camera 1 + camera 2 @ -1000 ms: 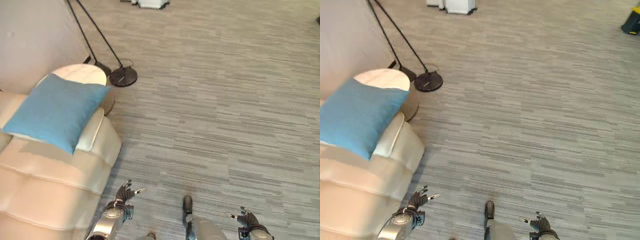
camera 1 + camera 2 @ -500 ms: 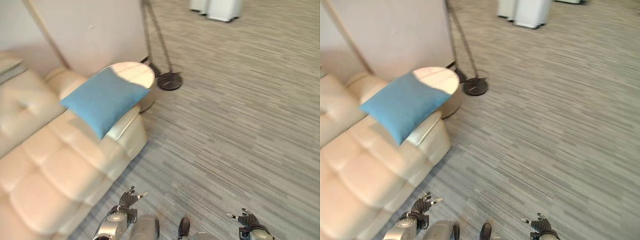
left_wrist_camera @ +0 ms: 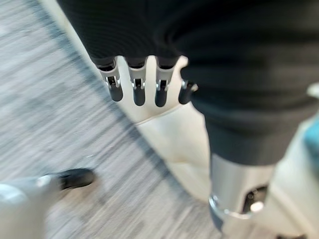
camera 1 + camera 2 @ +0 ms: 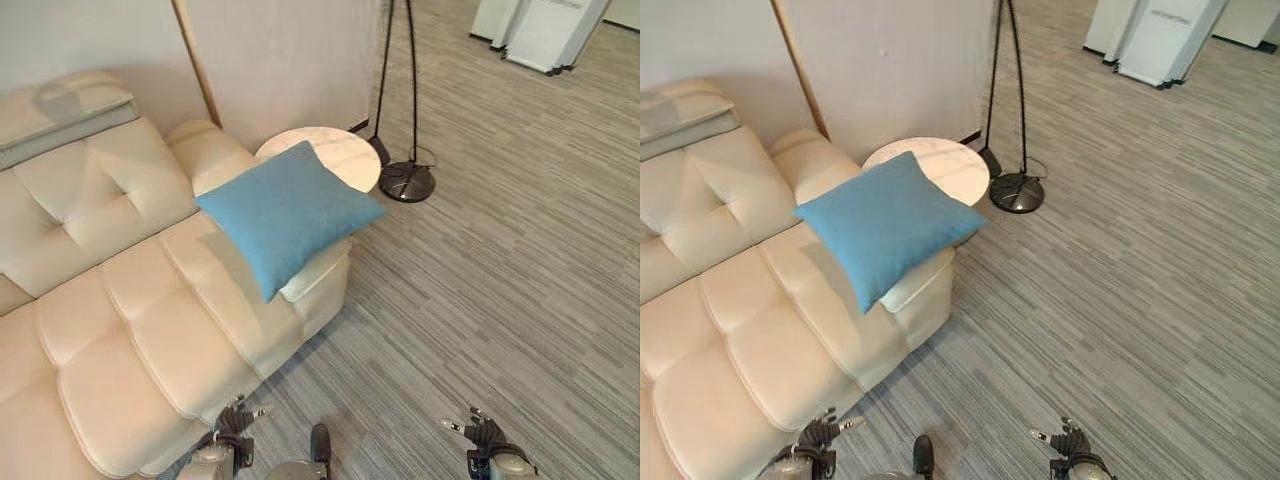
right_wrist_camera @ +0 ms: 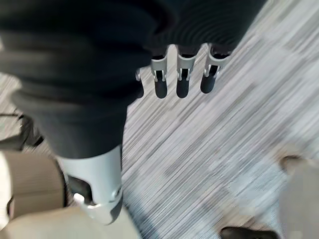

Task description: Pick up all the scattered cushions and arrange them neatly on the sofa.

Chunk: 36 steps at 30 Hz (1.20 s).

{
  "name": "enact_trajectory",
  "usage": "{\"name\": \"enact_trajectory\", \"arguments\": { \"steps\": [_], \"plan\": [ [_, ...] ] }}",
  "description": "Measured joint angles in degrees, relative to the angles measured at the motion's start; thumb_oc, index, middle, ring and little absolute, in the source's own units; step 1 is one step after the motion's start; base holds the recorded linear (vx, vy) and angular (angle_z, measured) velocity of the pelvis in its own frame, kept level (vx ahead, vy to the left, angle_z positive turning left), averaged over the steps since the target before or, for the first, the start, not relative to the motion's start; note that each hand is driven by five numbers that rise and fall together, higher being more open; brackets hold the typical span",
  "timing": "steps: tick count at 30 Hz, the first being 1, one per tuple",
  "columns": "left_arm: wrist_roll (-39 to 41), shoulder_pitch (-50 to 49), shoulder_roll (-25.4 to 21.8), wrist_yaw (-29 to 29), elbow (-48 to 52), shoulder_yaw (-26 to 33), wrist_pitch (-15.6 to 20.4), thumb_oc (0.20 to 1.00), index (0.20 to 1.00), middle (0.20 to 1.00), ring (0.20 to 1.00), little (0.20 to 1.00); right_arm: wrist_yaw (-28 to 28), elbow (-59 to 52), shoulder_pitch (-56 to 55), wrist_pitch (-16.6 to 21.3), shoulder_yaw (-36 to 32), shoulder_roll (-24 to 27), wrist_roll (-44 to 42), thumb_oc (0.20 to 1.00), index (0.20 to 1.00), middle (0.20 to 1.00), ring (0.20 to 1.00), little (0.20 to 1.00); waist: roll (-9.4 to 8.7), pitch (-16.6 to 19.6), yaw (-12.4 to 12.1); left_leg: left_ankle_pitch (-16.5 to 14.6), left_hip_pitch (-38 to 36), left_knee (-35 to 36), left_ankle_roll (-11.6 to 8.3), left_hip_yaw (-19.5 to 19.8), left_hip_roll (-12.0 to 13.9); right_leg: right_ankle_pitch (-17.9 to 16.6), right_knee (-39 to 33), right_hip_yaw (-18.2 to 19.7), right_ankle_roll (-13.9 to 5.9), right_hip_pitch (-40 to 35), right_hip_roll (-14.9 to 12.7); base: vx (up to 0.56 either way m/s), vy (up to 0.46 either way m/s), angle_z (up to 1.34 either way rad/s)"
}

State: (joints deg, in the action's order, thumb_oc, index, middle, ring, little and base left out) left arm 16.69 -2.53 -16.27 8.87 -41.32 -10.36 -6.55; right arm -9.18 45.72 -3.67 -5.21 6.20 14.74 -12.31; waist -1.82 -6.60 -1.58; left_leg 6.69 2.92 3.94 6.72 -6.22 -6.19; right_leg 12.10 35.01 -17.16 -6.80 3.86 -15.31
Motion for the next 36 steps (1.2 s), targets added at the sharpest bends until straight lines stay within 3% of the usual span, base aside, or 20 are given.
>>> {"name": "enact_trajectory", "arguments": {
  "steps": [2, 5, 6, 8, 10, 12, 15, 16, 18, 20, 21, 23, 24, 25, 28, 29, 33, 34, 35, 36],
  "plan": [
    [-0.4, 1.98, -1.46, 0.01, 0.58, -1.58, -0.02, 1.0, 1.0, 1.0, 1.0, 1.0, 0.01, -0.05, 1.26, 0.1, 0.0, -0.3, 0.0, 1.0, 1.0, 1.0, 1.0, 1.0, 0.98, -1.3, 0.43, -0.49, -2.09, 0.62, 0.42, 2.54, -0.2, 1.48, -0.92, 4.99, 0.56, 3.95, 3.11, 0.19, 0.04, 0.69],
    [-0.44, 1.78, -1.61, 0.05, 0.75, -1.5, 0.04, 1.0, 1.0, 1.0, 1.0, 1.0, -0.02, -0.11, 1.66, 0.17, -0.08, -0.32, -0.01, 1.0, 1.0, 1.0, 1.0, 1.0, 1.94, -2.18, -0.07, -3.7, -6.27, 0.61, -2.59, 2.47, -0.07, 0.56, -9.79, 4.33, 1.33, 7.49, 5.0, 0.29, -0.054, 0.46],
    [-0.46, 1.38, -1.75, 0.03, 0.59, -1.29, 0.03, 1.0, 1.0, 1.0, 1.0, 1.0, -0.05, 0.21, 1.91, 0.07, -0.05, -0.5, -0.02, 1.0, 1.0, 1.0, 1.0, 1.0, 2.05, -2.26, -0.28, -3.94, -7.13, 0.56, -1.94, 2.06, 0.11, -1.45, -17.01, 4.86, 1.15, 6.89, 6.26, 0.14, -0.061, 0.21],
    [-0.55, 0.94, -2.02, 0.02, 0.4, -1.14, -0.1, 1.0, 1.0, 1.0, 1.0, 1.0, -0.08, 0.01, 1.91, 0.1, -0.17, -0.81, -0.02, 1.0, 1.0, 1.0, 1.0, 1.0, 1.69, -2.28, -0.2, -4.6, -7.35, 0.56, -2.38, 2.42, 0.04, -5.29, -23.71, 7.04, 0.4, 7.94, 7.52, 0.23, -0.123, 0.14],
    [-1.76, 1.27, -1.59, -0.09, -0.84, -0.86, -0.15, 1.0, 1.0, 1.0, 1.0, 1.0, -0.09, 0.79, 1.84, 0.05, -0.44, -0.98, -0.05, 1.0, 1.0, 1.0, 1.0, 1.0, 1.58, -2.53, 0.08, -5.44, -8.55, 0.56, -2.8, 4.1, 0.06, -12.22, -33.93, 13.0, -0.96, 7.88, 9.4, 0.23, -0.162, 0.21],
    [-2.11, 1.33, -1.33, -0.27, -1.25, -0.74, 0.12, 1.0, 1.0, 1.0, 1.0, 1.0, -0.06, 1.34, 1.11, -0.31, -0.48, -1.13, -0.03, 1.0, 1.0, 1.0, 1.0, 1.0, 1.35, -2.65, 0.25, -6.87, -10.11, 0.41, -3.95, 6.23, -0.08, -16.95, -38.37, 14.3, -1.11, 7.31, 9.14, 0.29, -0.246, 0.33],
    [-2.11, 0.96, -1.37, -0.35, -2.18, -0.39, 0.41, 1.0, 1.0, 1.0, 1.0, 1.0, 0.05, 2.1, 0.49, -0.18, -0.46, -1.76, 0.0, 1.0, 1.0, 1.0, 1.0, 1.0, 0.07, -2.63, 1.18, -8.11, -12.57, 0.57, -4.06, 8.1, -0.34, -20.01, -39.53, 13.58, -0.89, 5.21, 7.94, 0.33, -0.313, 0.38],
    [-2.11, 0.81, -1.18, -0.25, -2.45, -0.75, 0.38, 1.0, 1.0, 1.0, 1.0, 1.0, 0.09, 2.32, -0.02, -0.31, -0.47, -1.76, 0.0, 1.0, 1.0, 1.0, 1.0, 1.0, -0.1, -2.53, 1.21, -8.94, -13.07, 0.57, -4.22, 8.78, -0.25, -19.76, -39.58, 13.27, -0.41, 3.97, 7.87, 0.24, -0.263, 0.32],
    [-2.07, -0.56, 0.43, -0.37, -2.75, -0.63, 0.47, 1.0, 1.0, 1.0, 1.0, 1.0, 0.16, 2.59, -0.59, -0.33, -0.45, -1.27, 0.02, 1.0, 1.0, 1.0, 1.0, 1.0, 1.13, -2.09, 1.13, -10.59, -15.12, 0.56, -5.79, 8.94, 2.03, -24.14, -39.41, 11.74, 1.56, 2.42, 9.6, 0.32, -0.429, 0.17],
    [-1.86, -1.39, 1.7, -0.43, -4.27, -0.61, 0.46, 1.0, 1.0, 1.0, 1.0, 1.0, 0.67, 3.35, -0.11, -0.32, 0.0, -1.26, 0.13, 1.0, 1.0, 1.0, 1.0, 1.0, 3.09, -1.12, 1.33, -12.21, -14.95, -0.75, -7.79, 9.87, 5.25, -22.83, -38.92, 10.08, 3.22, 1.6, 12.35, 0.24, -0.374, 0.27],
    [-1.26, -1.27, 2.46, -0.52, -5.89, -0.23, 0.69, 1.0, 1.0, 1.0, 1.0, 1.0, 0.92, 3.58, 0.27, -0.29, -0.08, -1.45, 0.16, 1.0, 1.0, 1.0, 1.0, 1.0, 2.58, -1.33, 1.21, -12.32, -13.95, -4.93, -8.02, 10.22, 5.74, -22.66, -39.24, 8.99, 5.74, 0.35, 13.16, 0.3, -0.518, 0.41],
    [0.86, -0.7, 3.57, -0.49, -7.34, 0.66, 0.69, 1.0, 1.0, 1.0, 1.0, 1.0, 1.09, 3.28, 0.56, -0.11, -0.11, -1.25, 0.16, 1.0, 1.0, 1.0, 1.0, 1.0, 0.83, -1.4, 1.12, -12.46, -10.58, -13.19, -8.32, 9.31, 5.22, -22.39, -40.02, 9.12, 7.45, -0.9, 12.92, 0.25, -0.454, 0.2],
    [2.8, -0.33, 5.3, -0.19, -9.44, 1.84, 0.97, 1.0, 1.0, 1.0, 1.0, 1.0, 1.08, 3.29, 1.4, 0.27, -0.11, -0.57, 0.09, 1.0, 1.0, 1.0, 1.0, 1.0, 0.39, -1.62, 0.94, -13.2, -5.58, -24.61, -8.9, 8.69, 5.54, -20.44, -39.88, 8.65, 9.51, -2.35, 13.42, 0.1, -0.208, 0.0],
    [3.54, -0.48, 5.61, 0.0, -9.51, 1.42, 0.81, 1.0, 1.0, 1.0, 1.0, 1.0, 1.14, 3.14, 1.4, 0.33, 0.05, -0.21, 0.09, 1.0, 1.0, 1.0, 1.0, 1.0, -0.32, -1.96, 0.83, -13.27, -2.6, -31.32, -9.21, 8.61, 5.75, -20.58, -39.66, 8.64, 9.55, -2.96, 13.84, 0.16, -0.271, 0.03],
    [4.94, -0.38, 5.86, 0.07, -9.49, 2.1, 0.9, 1.0, 1.0, 1.0, 1.0, 1.0, 1.1, 3.51, 1.77, 0.34, 0.04, 0.44, -0.01, 1.0, 1.0, 1.0, 1.0, 1.0, -0.33, -2.09, 0.58, -12.72, 3.97, -39.41, -9.45, 8.13, 7.76, -17.58, -39.13, 7.13, 13.85, -3.9, 15.63, 0.16, -0.178, 0.19],
    [5.42, 0.72, 5.54, 0.19, -8.89, 2.14, 1.11, 1.0, 1.0, 1.0, 1.0, 1.0, 1.05, 3.42, 1.34, 0.0, 0.02, 0.71, -0.02, 1.0, 1.0, 1.0, 1.0, 1.0, -0.64, -2.66, -0.22, -12.93, 7.35, -40.08, -9.43, 5.32, 8.73, -16.62, -39.08, 6.18, 14.91, -4.16, 16.15, 0.19, -0.12, 0.3],
    [7.21, 0.69, 5.1, 0.29, -8.75, 2.57, 1.1, 1.0, 1.0, 1.0, 1.0, 1.0, 1.07, 3.36, 1.65, -0.18, 0.12, 0.73, -0.05, 1.0, 1.0, 1.0, 1.0, 1.0, -2.73, -4.08, -0.16, -12.39, 8.07, -25.11, -9.0, 1.73, 6.77, -16.31, -40.07, 4.26, 13.58, -5.87, 16.19, 0.21, -0.057, 0.2],
    [7.47, 0.78, 5.26, 0.53, -8.99, 3.45, 1.08, 1.0, 1.0, 1.0, 1.0, 1.0, 0.75, 3.68, 1.3, -0.34, 0.73, 0.58, -0.04, 1.0, 1.0, 1.0, 1.0, 1.0, -3.09, -4.19, 0.15, -9.89, 7.08, -13.02, -8.09, -0.65, 5.9, -11.86, -39.43, 0.5, 7.18, -6.84, 16.03, 0.33, 0.004, 0.56],
    [7.49, 1.1, 6.17, 0.72, -8.82, 3.73, 1.09, 1.0, 1.0, 1.0, 1.0, 1.0, 0.55, 3.91, 1.31, -0.38, 1.18, 1.21, -0.03, 1.0, 1.0, 1.0, 1.0, 1.0, -1.57, -3.94, 0.37, -7.79, 6.68, -6.77, -9.1, -0.28, 7.41, -9.93, -35.59, -1.26, 7.85, -5.11, 16.85, 0.34, 0.033, 0.5],
    [7.48, 0.74, 6.01, 0.73, -8.09, 3.86, 1.28, 1.0, 1.0, 1.0, 1.0, 1.0, 0.57, 3.24, 1.35, -0.21, 1.77, 1.5, -0.05, 1.0, 1.0, 1.0, 1.0, 1.0, -1.51, -3.98, -0.28, -5.58, 7.19, -3.34, -11.65, -0.38, 7.4, -10.72, -34.11, 0.14, 9.67, -4.66, 15.96, 0.36, 0.065, 0.6]
  ]
}}
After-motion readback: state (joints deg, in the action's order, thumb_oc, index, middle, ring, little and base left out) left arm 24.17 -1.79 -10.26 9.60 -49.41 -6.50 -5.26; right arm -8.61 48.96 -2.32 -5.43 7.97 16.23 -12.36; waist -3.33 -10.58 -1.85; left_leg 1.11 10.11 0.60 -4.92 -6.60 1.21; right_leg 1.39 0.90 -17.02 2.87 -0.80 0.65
